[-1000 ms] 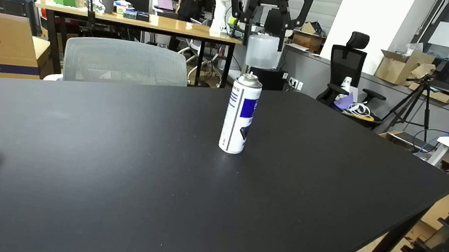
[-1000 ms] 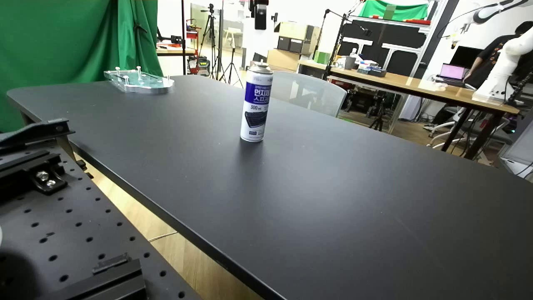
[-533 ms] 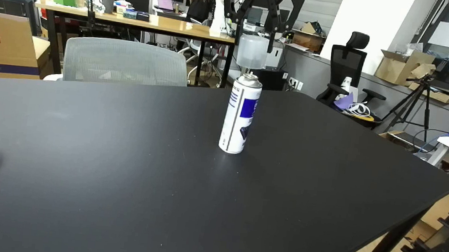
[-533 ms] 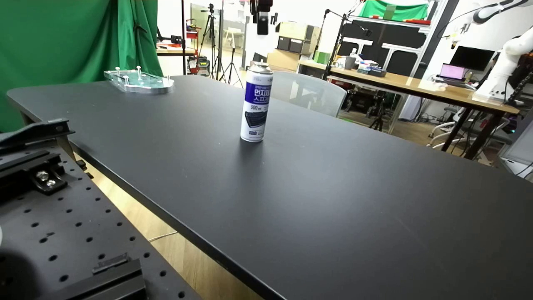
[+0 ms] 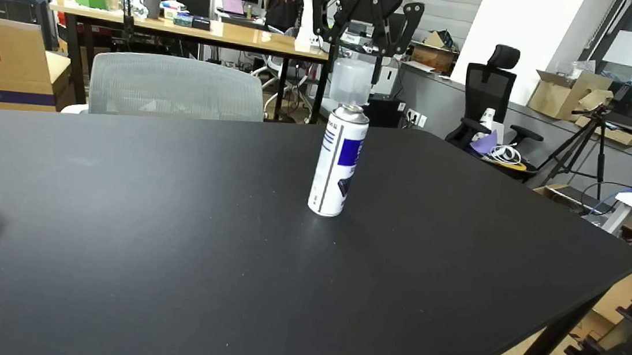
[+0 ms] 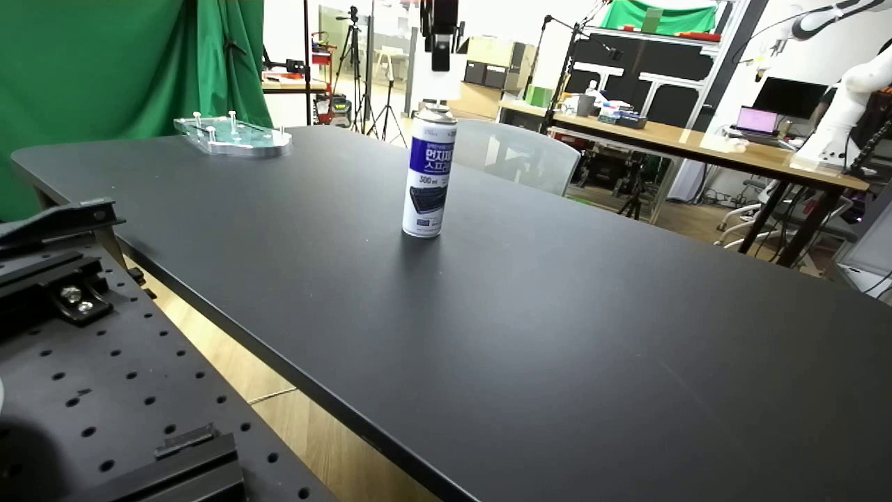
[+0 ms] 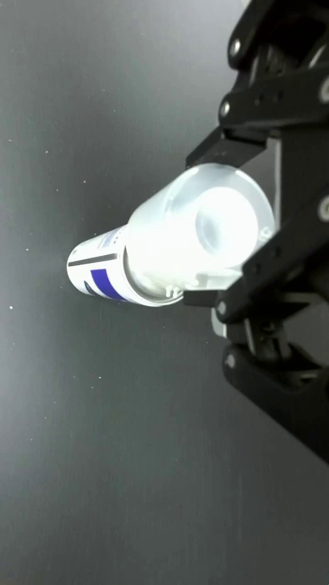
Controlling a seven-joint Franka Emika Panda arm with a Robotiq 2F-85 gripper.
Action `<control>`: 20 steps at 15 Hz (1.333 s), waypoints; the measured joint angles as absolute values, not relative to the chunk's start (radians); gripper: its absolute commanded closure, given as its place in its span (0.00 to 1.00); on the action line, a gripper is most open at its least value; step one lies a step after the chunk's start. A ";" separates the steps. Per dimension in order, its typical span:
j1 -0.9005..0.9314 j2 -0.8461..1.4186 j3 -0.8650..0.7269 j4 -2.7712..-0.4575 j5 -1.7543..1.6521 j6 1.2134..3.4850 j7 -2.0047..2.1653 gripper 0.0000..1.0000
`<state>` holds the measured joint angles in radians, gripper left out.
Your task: Put the lid on the spray bottle
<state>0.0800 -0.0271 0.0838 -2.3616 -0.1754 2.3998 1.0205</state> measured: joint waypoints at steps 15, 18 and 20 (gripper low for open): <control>0.068 -0.015 0.075 -2.384 -0.093 2.408 0.992 0.61; 0.068 -0.015 0.069 -2.386 -0.093 2.419 0.992 0.61; 0.067 -0.015 0.069 -2.386 -0.093 2.422 0.992 0.61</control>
